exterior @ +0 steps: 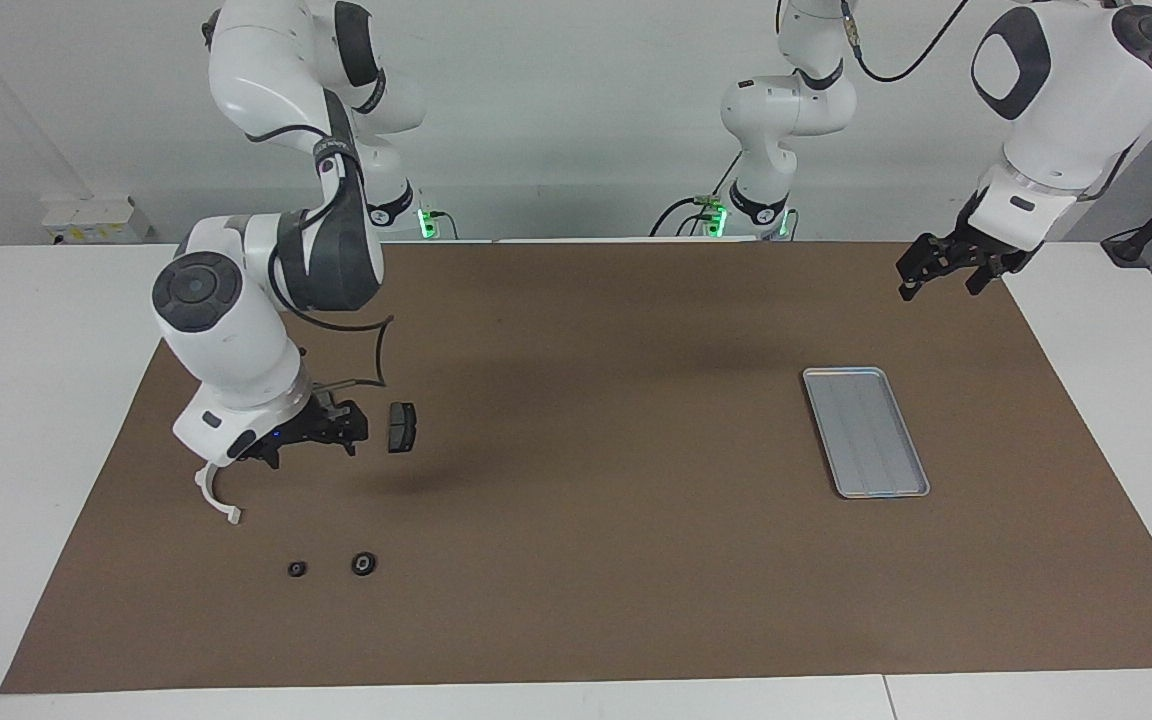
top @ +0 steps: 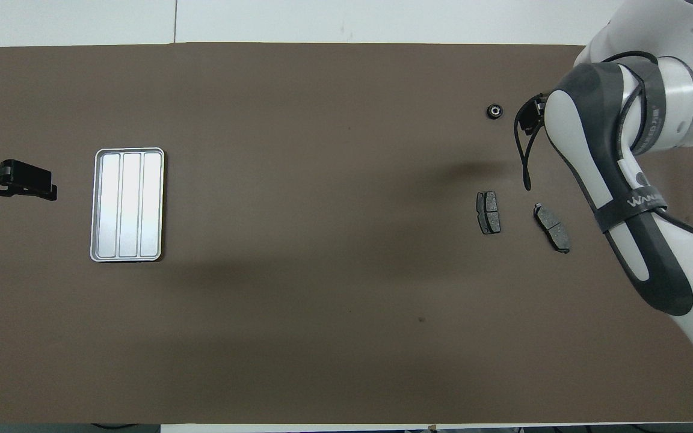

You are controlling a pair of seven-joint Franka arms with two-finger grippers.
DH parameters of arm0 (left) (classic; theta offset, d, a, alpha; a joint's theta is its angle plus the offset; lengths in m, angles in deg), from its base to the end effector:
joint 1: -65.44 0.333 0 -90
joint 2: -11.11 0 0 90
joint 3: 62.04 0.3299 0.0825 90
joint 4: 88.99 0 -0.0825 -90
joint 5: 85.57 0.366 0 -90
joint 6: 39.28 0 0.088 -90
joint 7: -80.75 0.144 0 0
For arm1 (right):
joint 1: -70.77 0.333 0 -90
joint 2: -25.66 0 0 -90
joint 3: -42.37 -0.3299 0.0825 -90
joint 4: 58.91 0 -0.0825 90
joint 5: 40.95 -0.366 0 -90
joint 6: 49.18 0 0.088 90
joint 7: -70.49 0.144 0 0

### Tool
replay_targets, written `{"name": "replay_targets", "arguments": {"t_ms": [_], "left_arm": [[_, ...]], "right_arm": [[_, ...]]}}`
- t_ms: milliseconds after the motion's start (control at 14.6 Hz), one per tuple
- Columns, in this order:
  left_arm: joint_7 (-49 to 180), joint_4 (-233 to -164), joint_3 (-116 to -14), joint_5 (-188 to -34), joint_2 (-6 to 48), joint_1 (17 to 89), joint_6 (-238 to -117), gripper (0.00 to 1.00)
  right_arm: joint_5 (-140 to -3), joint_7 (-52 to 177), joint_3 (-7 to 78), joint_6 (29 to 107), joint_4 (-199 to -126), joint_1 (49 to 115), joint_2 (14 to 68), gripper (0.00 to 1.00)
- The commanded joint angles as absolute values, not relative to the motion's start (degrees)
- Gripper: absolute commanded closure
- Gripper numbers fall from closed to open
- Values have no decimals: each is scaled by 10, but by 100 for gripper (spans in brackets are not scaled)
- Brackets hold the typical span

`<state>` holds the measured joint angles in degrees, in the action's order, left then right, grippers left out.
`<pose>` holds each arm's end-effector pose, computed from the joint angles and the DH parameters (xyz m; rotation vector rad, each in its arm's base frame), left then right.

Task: Pick bearing gear from pile to tray

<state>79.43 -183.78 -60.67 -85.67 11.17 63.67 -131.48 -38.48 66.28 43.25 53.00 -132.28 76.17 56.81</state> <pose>0.5357 -0.0040 0.5662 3.1396 0.0254 -0.0727 0.6964 0.0520 0.4135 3.0805 0.2538 -0.0628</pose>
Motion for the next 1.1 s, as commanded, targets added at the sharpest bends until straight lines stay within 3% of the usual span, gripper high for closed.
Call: {"name": "replay_targets", "arguments": {"t_ms": [0, 618, 1030], "left_arm": [[793, -1849, -609, -850, 98, 638, -1317, 0], [793, -1849, -609, -850, 98, 638, -1317, 0], [793, -1849, -609, -850, 99, 638, -1317, 0]], "right_arm": [[-381, 686, 418, 555, -1297, 752, 603, 0], [-381, 719, 417, 643, -1297, 750, 663, 0], [-380, 720, 409, 660, -1277, 743, 695, 0]]}}
